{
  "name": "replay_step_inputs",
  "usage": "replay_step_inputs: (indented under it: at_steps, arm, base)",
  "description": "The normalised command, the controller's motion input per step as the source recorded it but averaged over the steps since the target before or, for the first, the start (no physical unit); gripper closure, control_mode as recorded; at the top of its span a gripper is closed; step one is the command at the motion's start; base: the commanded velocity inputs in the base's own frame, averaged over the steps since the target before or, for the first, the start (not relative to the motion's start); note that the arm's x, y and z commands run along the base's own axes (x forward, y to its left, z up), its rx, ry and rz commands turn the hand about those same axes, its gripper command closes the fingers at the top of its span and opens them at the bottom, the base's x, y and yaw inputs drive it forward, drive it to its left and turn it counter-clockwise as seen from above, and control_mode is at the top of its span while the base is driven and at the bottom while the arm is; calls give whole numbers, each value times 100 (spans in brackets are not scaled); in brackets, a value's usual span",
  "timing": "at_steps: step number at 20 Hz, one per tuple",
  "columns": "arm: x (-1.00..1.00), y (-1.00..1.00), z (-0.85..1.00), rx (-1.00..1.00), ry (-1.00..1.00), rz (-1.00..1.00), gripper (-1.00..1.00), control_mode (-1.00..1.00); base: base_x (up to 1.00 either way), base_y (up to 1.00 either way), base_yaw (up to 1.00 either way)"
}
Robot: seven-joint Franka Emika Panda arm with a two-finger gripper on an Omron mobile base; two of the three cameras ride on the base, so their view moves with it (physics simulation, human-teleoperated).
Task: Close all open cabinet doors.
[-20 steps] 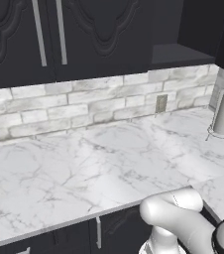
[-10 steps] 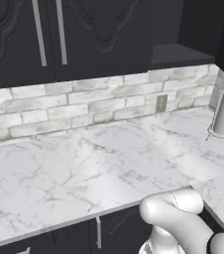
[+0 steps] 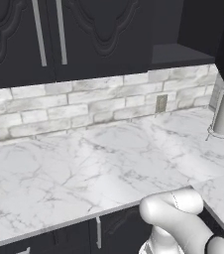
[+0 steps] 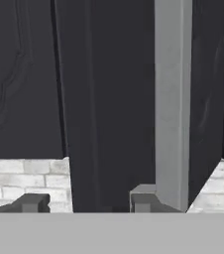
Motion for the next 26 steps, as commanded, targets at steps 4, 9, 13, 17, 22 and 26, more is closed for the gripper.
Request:
replay_step_inputs:
  at_steps: [4,9,13,17,22,26]
  arm:
    - [63,37,0,-1,1,10,-100,-100]
    - [68,36,0,0,1,11,-100,-100]
    - [72,34,0,0,3,11,-100,-100]
    - [77,33,0,0,5,10,-100,-100]
    - [79,27,0,0,4,10,-100,-100]
    - [79,25,0,0,2,9,-100,-100]
  base:
    - [0,0,0]
    - [0,0,0]
    - [0,0,0]
    - [0,0,0]
    - [0,0,0]
    - [0,0,0]
